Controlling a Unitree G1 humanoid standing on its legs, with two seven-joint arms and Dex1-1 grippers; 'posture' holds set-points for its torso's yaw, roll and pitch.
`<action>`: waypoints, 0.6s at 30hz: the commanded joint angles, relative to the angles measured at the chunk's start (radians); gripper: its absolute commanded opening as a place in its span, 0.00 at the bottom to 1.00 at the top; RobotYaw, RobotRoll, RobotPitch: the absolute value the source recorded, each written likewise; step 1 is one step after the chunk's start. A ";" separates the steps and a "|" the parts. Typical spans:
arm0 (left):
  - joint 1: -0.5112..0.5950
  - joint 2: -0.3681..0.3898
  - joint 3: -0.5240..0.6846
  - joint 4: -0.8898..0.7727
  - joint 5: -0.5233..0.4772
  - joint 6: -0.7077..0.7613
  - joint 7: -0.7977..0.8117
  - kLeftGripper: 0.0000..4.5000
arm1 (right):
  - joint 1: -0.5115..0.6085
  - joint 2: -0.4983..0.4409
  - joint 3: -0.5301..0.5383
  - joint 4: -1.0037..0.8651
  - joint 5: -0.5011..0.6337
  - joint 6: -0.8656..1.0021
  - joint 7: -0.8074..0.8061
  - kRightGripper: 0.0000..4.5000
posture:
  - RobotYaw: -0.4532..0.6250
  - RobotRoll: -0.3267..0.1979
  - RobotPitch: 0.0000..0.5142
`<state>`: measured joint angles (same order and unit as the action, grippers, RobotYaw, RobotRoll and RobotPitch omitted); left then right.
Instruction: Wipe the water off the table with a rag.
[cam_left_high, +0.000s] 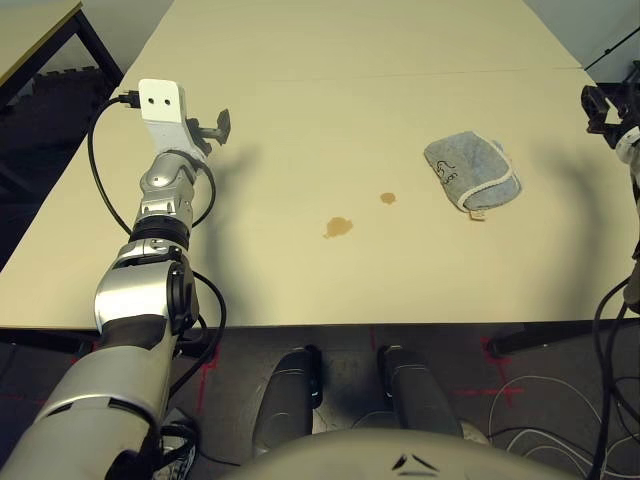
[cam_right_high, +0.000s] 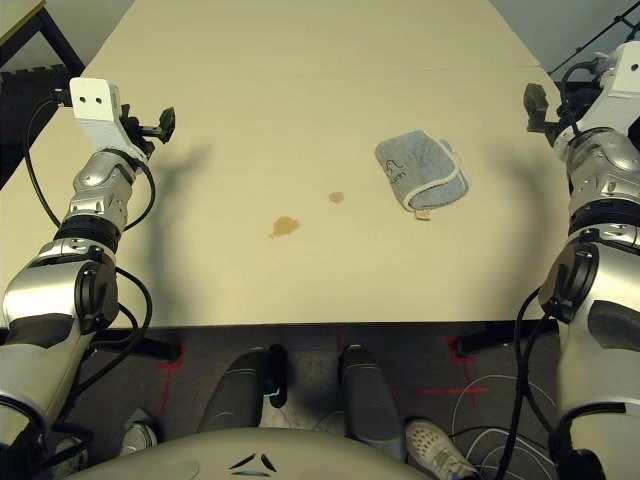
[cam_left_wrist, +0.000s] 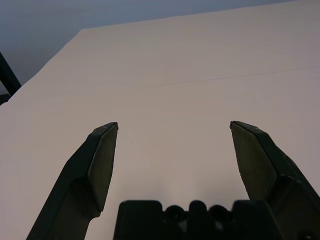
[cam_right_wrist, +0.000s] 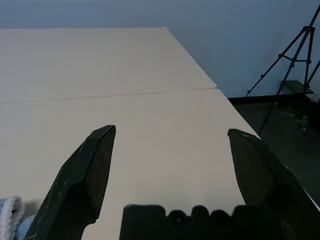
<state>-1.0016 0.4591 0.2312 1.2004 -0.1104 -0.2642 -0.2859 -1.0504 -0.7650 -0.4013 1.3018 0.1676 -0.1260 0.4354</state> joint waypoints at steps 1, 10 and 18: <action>0.010 -0.011 0.001 0.012 0.005 0.006 0.009 1.00 | 0.007 -0.013 -0.006 0.006 0.003 0.010 0.008 1.00 | 0.26 0.62 0.34; -0.014 0.000 0.001 0.003 -0.008 0.027 -0.068 1.00 | -0.038 -0.015 -0.009 0.014 0.012 0.116 0.037 1.00 | 0.28 0.62 0.32; -0.082 0.079 -0.029 -0.050 -0.028 0.145 -0.446 1.00 | -0.136 -0.039 0.063 0.031 -0.036 0.423 0.200 1.00 | 0.30 0.62 0.32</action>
<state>-1.0732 0.5242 0.2154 1.1728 -0.1253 -0.1588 -0.6493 -1.1711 -0.7890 -0.3572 1.3151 0.1515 0.2369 0.6017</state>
